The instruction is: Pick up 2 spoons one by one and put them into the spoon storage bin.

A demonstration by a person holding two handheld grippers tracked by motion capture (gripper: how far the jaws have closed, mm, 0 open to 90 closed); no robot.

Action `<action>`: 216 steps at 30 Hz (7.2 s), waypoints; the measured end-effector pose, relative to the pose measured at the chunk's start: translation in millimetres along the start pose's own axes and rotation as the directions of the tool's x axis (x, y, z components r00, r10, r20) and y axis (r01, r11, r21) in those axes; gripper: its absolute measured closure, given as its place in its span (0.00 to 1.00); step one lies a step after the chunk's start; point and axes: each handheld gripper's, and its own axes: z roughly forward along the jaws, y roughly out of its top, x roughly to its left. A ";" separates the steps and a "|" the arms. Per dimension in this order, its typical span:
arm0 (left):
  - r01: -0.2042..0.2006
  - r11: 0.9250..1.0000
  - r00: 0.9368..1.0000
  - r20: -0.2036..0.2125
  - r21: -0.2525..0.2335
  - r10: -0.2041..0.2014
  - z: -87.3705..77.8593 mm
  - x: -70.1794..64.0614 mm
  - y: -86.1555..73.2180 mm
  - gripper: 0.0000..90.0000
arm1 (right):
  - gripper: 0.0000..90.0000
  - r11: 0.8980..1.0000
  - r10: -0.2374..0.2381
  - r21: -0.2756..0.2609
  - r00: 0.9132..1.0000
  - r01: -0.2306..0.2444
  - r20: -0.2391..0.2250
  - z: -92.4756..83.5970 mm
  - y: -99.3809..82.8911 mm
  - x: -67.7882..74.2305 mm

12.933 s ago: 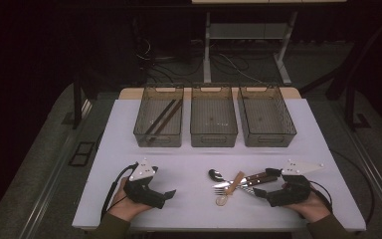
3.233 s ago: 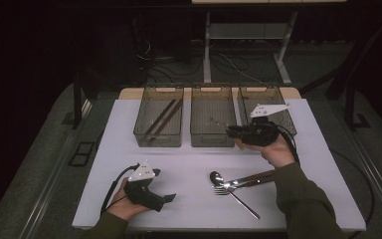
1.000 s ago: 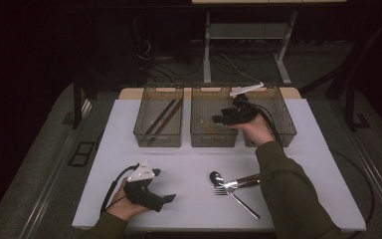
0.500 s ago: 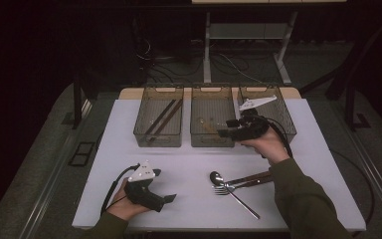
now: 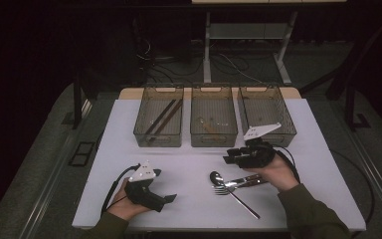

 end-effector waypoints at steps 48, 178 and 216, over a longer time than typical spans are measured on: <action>-0.003 1.000 1.000 -0.011 0.007 0.003 -0.2 -0.1 0.6 0.00 | 0.88 0.987 -0.048 0.152 0.999 0.048 0.002 1.2 -63.7 35.1; 0.021 0.999 1.000 0.024 -0.039 -0.021 5.1 1.5 3.2 0.00 | 0.95 0.998 -0.043 -0.047 0.990 0.050 0.134 20.8 89.8 -52.6; -0.011 0.999 0.999 0.034 -0.037 0.012 2.6 -0.3 2.6 0.00 | 0.68 0.999 0.029 0.022 0.978 -0.034 0.206 97.2 150.4 -126.3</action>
